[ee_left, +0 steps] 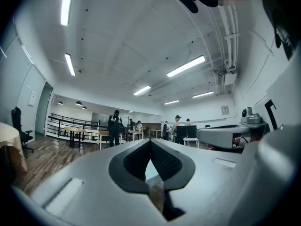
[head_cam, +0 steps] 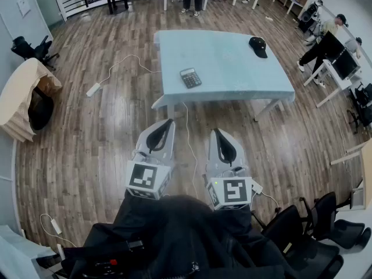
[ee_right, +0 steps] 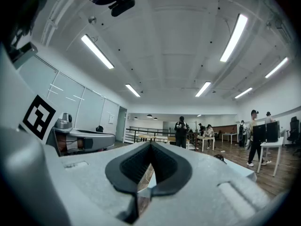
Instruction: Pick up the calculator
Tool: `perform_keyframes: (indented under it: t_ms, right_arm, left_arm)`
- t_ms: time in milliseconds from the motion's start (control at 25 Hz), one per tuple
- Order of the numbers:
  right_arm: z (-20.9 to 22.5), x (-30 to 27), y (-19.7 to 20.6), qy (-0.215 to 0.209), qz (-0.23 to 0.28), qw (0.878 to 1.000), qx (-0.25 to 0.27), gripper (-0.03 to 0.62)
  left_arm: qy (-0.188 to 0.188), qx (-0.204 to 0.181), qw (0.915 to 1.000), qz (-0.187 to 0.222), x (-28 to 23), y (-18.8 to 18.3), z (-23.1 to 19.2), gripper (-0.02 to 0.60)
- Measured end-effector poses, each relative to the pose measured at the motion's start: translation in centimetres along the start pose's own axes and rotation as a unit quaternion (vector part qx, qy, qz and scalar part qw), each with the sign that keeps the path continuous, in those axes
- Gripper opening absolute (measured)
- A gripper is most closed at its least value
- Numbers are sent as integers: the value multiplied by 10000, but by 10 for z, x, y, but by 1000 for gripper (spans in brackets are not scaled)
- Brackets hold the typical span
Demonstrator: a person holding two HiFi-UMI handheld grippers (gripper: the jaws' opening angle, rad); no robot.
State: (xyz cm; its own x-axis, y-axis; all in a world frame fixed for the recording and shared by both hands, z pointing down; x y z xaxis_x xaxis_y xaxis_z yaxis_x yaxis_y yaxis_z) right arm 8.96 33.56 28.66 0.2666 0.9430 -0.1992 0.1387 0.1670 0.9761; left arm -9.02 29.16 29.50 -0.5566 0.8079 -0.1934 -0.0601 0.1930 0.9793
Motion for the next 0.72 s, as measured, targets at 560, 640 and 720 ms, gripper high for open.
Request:
perform_keyframes:
  t_ms: [560, 640, 720]
  right_arm:
    - [-2, -6, 1, 154, -55, 9997, -166, -3]
    - [-3, -7, 2, 168, -78, 9997, -177, -3]
    - [-5, -8, 4, 179, -100, 9997, -162, -3]
  left_arm:
    - [22, -244, 9997, 63, 0, 0, -4, -2]
    - [9, -256, 9997, 33, 0, 0, -5, -2]
    - [49, -283, 9996, -38, 0, -1, -6, -2]
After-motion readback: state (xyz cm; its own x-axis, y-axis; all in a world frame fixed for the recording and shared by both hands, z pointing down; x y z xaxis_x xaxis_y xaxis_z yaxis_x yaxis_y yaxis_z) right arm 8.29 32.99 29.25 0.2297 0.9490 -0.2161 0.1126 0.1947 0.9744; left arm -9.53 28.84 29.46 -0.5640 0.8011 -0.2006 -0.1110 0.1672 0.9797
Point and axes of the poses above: the fingertips, and each gripper's own axes: x backward along the fingers, z to its right, y out of its underside, the point moved 9 cm from there along x, backward along the fingers, and after that the axes turned 14 degrees about -z, right-handed, at the moved point
